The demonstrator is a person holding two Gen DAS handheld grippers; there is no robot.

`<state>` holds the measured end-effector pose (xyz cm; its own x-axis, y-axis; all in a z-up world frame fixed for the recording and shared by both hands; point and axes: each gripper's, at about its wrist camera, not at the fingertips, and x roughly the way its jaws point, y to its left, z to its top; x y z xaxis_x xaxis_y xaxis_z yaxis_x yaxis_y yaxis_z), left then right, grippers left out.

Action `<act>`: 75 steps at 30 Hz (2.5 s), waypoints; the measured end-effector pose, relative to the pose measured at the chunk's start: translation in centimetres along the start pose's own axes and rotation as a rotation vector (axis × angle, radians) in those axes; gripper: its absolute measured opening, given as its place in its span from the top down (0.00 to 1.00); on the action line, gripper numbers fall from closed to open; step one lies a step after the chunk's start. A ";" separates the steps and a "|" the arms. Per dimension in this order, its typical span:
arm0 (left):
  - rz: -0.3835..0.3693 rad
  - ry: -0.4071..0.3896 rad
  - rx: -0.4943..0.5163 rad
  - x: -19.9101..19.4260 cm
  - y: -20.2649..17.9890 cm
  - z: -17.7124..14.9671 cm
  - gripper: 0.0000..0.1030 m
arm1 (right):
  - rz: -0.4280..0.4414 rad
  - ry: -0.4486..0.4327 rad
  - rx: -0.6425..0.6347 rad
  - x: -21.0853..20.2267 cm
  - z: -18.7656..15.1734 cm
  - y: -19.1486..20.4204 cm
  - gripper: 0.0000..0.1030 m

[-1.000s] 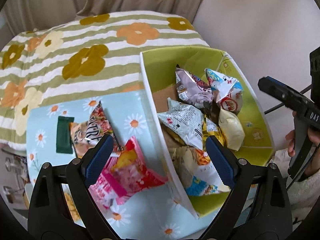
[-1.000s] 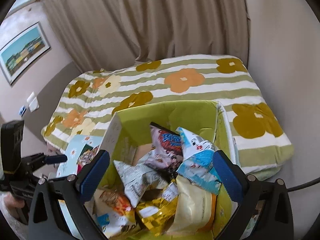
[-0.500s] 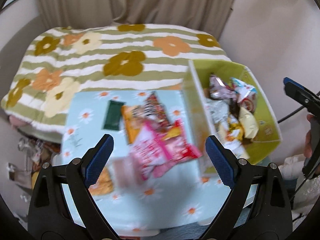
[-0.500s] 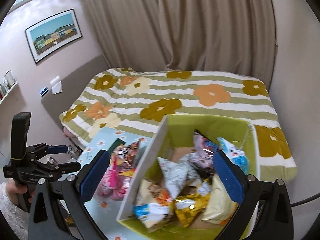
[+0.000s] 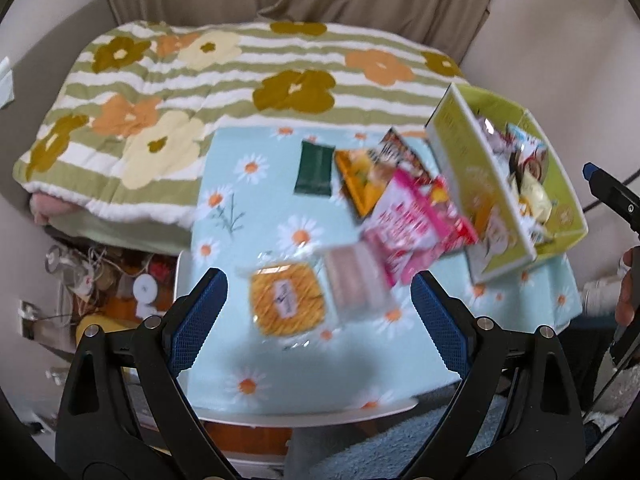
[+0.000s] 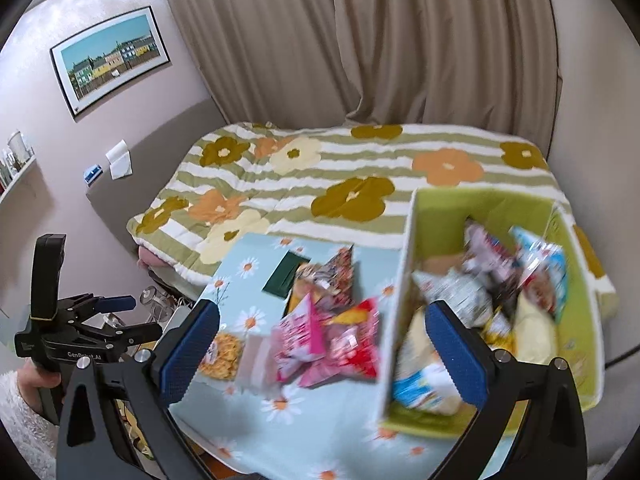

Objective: Organize snacks
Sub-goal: 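Move both tools back over the remaining snacks on the table, then grasp the Member's Mark waffle pack with the left tool while the right tool grasps the pink bag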

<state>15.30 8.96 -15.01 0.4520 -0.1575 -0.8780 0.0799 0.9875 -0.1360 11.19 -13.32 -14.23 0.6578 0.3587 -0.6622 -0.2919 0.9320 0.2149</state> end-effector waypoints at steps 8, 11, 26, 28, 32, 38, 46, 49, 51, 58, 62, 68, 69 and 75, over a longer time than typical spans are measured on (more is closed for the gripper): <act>-0.054 0.066 0.000 2.8 4.1 -2.5 0.10 | -0.032 0.036 0.062 3.6 -3.0 3.6 0.00; -0.074 0.093 -0.020 4.3 5.0 -2.9 0.10 | -0.040 0.052 0.082 5.0 -4.0 4.7 0.00; -0.060 0.191 -0.068 13.8 4.5 -3.7 0.10 | -0.074 0.110 0.042 12.3 -7.2 4.9 0.09; -0.042 0.208 -0.065 14.9 4.1 -3.7 0.10 | -0.075 0.118 0.028 13.1 -7.3 4.8 0.10; -0.028 0.213 -0.086 16.0 4.1 -3.3 0.10 | -0.070 0.130 0.011 14.3 -7.1 4.7 0.12; -0.003 0.230 -0.118 17.3 4.3 -3.1 0.10 | -0.086 0.128 -0.033 15.3 -6.9 4.5 0.13; 0.029 0.226 -0.102 17.6 3.6 -3.3 0.19 | -0.144 0.095 -0.101 15.6 -6.2 4.7 0.15; 0.038 0.221 -0.092 17.4 3.4 -3.4 0.22 | -0.149 0.085 -0.101 15.6 -5.9 4.2 0.15; 0.039 0.218 -0.095 17.3 3.2 -3.5 0.23 | -0.155 0.088 -0.104 15.7 -5.7 3.9 0.15; 0.036 0.215 -0.096 17.0 3.2 -3.6 0.26 | -0.107 0.137 -0.101 17.3 -5.4 2.9 0.15; 0.041 0.214 -0.111 16.8 3.6 -3.6 0.27 | -0.099 0.141 -0.137 18.2 -5.1 3.0 0.15; 0.035 0.199 -0.141 16.1 4.3 -3.9 0.27 | -0.096 0.130 -0.205 18.5 -4.9 3.8 0.18; 0.037 0.196 -0.145 15.9 4.4 -3.9 0.27 | -0.088 0.131 -0.217 18.5 -5.0 4.0 0.21; 0.039 0.178 -0.170 15.1 4.7 -3.8 0.27 | -0.075 0.173 -0.229 19.7 -5.3 3.9 0.28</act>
<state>19.18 11.25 -30.66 0.2869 -0.1303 -0.9491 -0.0915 0.9825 -0.1625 19.38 -2.85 -30.23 0.5606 0.2571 -0.7872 -0.4095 0.9123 0.0063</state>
